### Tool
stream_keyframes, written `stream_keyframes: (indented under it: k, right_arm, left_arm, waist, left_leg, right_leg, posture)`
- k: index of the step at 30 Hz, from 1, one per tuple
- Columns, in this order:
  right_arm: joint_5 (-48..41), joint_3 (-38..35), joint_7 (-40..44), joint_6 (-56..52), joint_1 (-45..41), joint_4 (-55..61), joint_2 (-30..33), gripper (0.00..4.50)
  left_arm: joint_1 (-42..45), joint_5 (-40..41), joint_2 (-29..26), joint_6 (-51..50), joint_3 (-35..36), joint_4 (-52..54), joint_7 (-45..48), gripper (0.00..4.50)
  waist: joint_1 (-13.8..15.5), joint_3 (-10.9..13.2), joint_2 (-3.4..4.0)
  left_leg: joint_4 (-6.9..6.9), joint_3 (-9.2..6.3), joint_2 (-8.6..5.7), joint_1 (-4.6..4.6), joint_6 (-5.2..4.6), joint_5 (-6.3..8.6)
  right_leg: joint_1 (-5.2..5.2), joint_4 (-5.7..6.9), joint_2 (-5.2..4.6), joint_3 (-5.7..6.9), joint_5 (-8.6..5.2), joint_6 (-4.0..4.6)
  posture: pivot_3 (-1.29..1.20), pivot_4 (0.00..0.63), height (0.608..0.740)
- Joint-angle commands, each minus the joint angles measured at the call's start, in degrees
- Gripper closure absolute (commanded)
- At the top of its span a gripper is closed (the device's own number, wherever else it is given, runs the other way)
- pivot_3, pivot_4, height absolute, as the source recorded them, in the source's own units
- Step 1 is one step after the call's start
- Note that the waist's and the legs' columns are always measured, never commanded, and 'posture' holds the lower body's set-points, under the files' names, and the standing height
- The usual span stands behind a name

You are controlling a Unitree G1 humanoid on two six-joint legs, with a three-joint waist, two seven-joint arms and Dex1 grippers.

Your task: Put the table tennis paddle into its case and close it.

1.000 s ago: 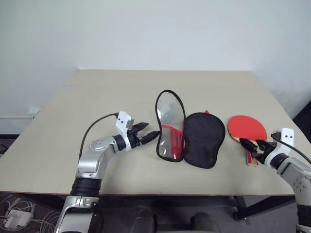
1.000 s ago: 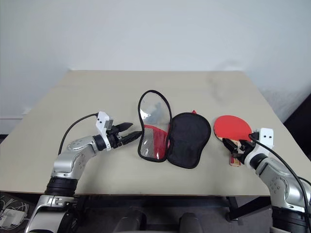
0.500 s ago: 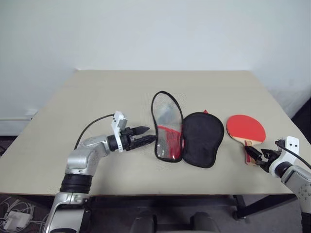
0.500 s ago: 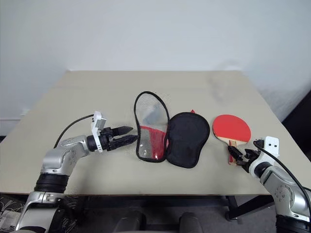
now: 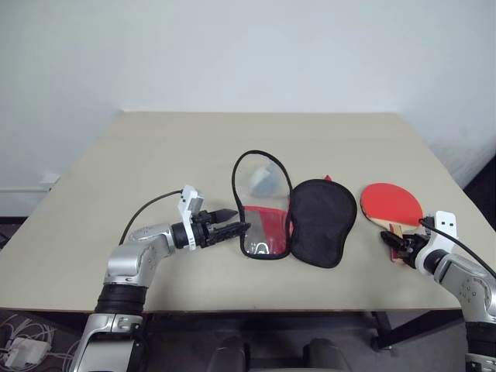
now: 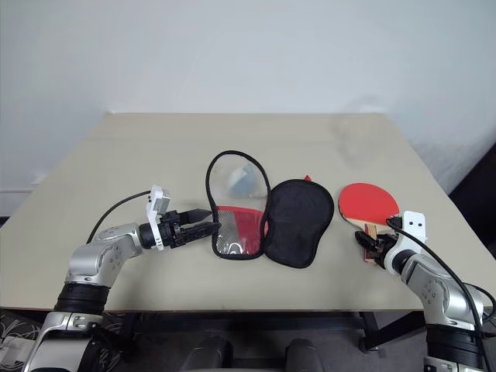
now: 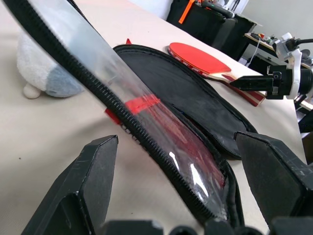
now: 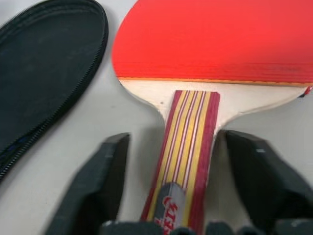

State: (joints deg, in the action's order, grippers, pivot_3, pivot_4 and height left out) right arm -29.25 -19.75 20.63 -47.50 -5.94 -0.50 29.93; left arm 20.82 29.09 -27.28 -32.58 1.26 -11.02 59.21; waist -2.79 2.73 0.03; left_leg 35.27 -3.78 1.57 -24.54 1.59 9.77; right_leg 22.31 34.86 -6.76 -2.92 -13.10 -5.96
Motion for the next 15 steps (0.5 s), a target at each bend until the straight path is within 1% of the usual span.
stream_keyframes:
  k: [1,3,4,8,12,15]
  right_arm:
    - [0.3,-0.7,-1.3,-1.1,-1.4,0.6,0.2,2.68]
    - [0.7,-1.2,-2.2,-1.2,-1.7,0.1,0.0,3.25]
    - [0.6,-1.6,-2.6,-1.3,-1.8,0.0,-0.2,3.38]
    - [0.0,-3.3,-4.8,-1.7,-2.5,0.2,-1.5,3.38]
    - [-1.6,-6.2,-6.8,-1.3,-2.9,1.7,-4.3,3.38]
    - [-6.4,-10.9,-8.2,-1.9,-4.6,4.4,-7.1,3.38]
  left_arm:
    - [0.5,0.3,0.0,0.4,0.5,2.6,-0.3,0.43]
    - [0.4,0.3,0.0,0.4,0.4,2.8,-0.4,0.43]
    - [0.4,0.3,0.0,0.4,0.4,2.8,-0.4,0.43]
    - [1.0,0.1,0.0,0.3,0.2,2.1,-0.4,0.43]
    - [1.2,0.1,0.0,0.1,-0.1,2.1,-0.2,0.43]
    - [1.2,0.1,0.0,-0.1,-0.6,2.1,0.1,0.43]
  waist:
    - [0.0,0.0,-0.01]
    - [0.0,0.0,-0.02]
    - [0.1,0.0,-0.05]
    - [0.1,0.0,-0.06]
    - [0.1,0.0,-0.07]
    - [0.1,0.0,-0.02]
  left_leg:
    - [0.0,0.0,0.0,0.0,0.0,0.0]
    - [0.01,0.0,0.0,0.01,0.0,0.0]
    - [0.01,0.01,0.0,0.01,-0.01,0.0]
    - [0.04,0.0,0.0,0.01,-0.01,-0.01]
    - [0.04,0.0,0.0,0.01,-0.01,-0.01]
    - [0.03,0.0,0.0,0.01,-0.01,-0.01]
  right_leg:
    - [0.0,0.0,0.0,0.0,0.0,0.0]
    - [-0.02,-0.01,0.0,-0.01,0.0,0.0]
    - [-0.03,-0.01,0.0,-0.01,0.0,0.0]
    - [-0.05,-0.01,0.0,0.0,0.0,0.0]
    - [-0.05,-0.01,0.0,0.0,0.0,0.0]
    - [-0.03,0.03,0.0,-0.01,0.01,0.0]
  posture:
    - [0.0,0.0,0.74]
    - [0.0,0.0,0.74]
    - [0.0,0.0,0.74]
    - [0.0,0.0,0.74]
    - [0.0,0.0,0.74]
    - [0.0,0.0,0.74]
